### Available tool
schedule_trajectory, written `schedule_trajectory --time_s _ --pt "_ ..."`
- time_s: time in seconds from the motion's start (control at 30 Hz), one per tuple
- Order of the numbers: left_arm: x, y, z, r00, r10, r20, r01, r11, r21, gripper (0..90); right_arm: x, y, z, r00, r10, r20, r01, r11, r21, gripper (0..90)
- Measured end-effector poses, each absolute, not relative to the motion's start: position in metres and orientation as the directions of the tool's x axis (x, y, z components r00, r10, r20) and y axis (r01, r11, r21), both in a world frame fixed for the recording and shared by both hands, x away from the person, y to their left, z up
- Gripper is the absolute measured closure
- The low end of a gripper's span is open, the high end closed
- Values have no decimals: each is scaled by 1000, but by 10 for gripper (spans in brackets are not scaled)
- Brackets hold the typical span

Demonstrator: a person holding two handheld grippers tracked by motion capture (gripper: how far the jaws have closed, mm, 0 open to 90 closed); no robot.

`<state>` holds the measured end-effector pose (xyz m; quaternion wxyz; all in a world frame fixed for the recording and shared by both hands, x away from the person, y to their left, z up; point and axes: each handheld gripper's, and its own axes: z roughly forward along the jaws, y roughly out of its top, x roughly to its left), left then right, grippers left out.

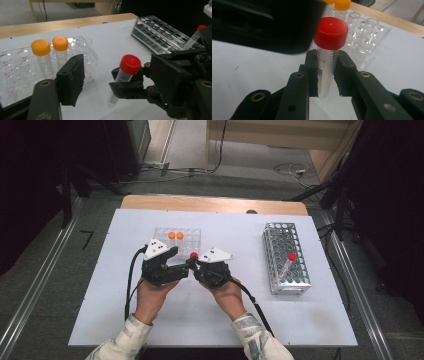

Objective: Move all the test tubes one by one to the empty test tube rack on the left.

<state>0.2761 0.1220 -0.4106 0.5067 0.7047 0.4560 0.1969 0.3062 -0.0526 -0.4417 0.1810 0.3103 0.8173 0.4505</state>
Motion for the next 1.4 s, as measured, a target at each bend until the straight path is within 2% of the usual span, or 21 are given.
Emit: schedule_trajectory --time_s 0.2,0.33,0.67,1.0,1.2,1.4 --pt "276 117 -413 541 827 -153 432 -118 894 469 302 -46 -440 -758 652 -6 337 400 853 713" --pt "276 116 -414 537 833 -134 430 -133 893 510 299 -43 -439 -768 640 -11 328 408 852 714" --pt "276 120 -416 531 832 -160 434 -106 894 688 297 -38 -442 -776 631 -10 329 417 847 713" --pt "275 122 -415 528 832 -169 432 -92 897 702 296 -38 -440 -775 632 -11 325 414 850 707" --pt "275 127 -412 516 837 -181 429 -70 900 703 297 -44 -438 -785 620 5 340 424 839 456" --pt "277 135 -409 498 842 -206 442 -42 896 703 294 -69 -434 -773 634 12 355 416 838 370"
